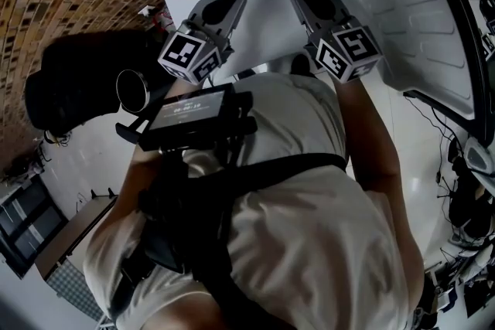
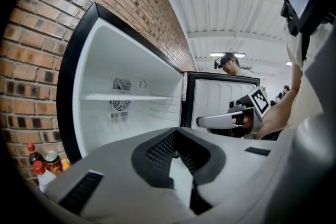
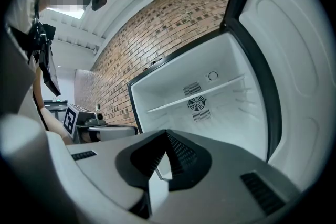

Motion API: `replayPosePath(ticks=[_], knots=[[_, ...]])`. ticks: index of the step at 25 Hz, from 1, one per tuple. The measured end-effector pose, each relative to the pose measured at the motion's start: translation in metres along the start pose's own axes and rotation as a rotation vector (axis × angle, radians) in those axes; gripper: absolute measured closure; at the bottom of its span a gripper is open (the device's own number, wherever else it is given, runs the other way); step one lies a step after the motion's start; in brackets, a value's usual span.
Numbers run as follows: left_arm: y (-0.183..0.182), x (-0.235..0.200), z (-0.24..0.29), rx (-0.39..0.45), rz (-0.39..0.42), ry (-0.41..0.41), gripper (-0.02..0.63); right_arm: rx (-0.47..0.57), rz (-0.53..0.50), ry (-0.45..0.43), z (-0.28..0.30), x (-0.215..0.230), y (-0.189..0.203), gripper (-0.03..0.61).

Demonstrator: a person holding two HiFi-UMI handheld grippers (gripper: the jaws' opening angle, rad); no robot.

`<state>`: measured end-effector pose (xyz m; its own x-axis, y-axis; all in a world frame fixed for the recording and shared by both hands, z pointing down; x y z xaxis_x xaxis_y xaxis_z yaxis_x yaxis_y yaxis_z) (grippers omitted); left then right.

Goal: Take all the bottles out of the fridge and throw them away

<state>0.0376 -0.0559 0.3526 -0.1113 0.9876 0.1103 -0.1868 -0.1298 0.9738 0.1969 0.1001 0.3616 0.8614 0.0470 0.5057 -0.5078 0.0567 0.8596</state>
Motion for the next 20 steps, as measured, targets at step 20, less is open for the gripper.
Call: replayPosePath(ticks=[20], knots=[[0.008, -0.006, 0.047, -0.173, 0.13, -0.023, 0.611, 0.025, 0.056, 0.029, -0.012, 0.02, 0.007, 0.572]])
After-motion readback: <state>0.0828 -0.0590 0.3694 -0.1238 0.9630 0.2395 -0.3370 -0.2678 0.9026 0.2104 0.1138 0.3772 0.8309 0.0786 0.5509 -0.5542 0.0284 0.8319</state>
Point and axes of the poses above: the fingertips, and each gripper's own axes: z forward along the fingers, x to its right, y out of its underside, the point moved 9 cm from there along -z, backward along the fingers, and after that the axes turned 11 degrees about z, right-handed, at the moved point
